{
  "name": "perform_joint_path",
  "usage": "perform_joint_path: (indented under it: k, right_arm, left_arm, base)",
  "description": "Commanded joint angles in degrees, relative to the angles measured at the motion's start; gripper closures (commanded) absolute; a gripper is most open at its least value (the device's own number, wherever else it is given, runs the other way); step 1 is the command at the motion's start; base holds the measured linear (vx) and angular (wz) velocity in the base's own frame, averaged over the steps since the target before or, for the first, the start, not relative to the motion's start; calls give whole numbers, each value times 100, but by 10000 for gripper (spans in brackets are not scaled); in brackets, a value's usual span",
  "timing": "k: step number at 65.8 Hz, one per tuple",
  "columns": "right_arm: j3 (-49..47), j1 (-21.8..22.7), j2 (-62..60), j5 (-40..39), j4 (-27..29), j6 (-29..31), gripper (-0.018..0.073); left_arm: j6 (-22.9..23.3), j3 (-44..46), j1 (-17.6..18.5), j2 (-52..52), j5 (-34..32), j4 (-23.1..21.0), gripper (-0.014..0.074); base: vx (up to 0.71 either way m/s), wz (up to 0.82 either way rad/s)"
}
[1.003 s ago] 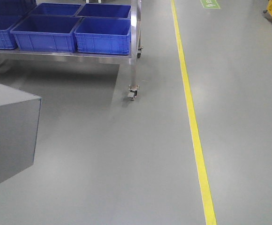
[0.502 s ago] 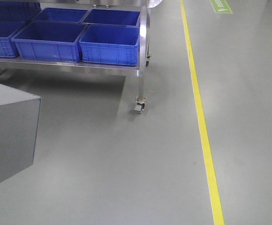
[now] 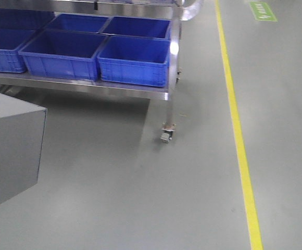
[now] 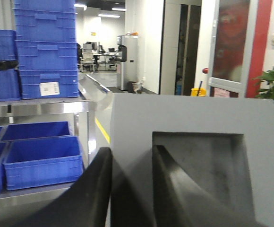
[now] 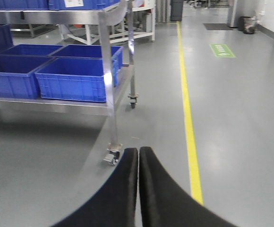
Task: Sort gray base to blue bin
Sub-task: 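Drive the base away from the table into the bin aisle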
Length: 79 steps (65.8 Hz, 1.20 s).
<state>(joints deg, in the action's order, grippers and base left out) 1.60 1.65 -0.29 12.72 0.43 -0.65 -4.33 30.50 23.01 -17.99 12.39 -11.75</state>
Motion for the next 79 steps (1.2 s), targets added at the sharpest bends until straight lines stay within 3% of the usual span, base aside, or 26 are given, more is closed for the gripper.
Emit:
perform_joint_path:
  k: [1, 79]
  right_arm:
    - [11, 15, 103, -413, -43, 65, 564]
    - [11, 15, 103, -413, -43, 65, 564]
  left_arm:
    - [75, 154, 22, -47, -602, -83, 603]
    - [75, 154, 22, -47, -602, -83, 603]
  base:
    - [35, 28]
    - [32, 72]
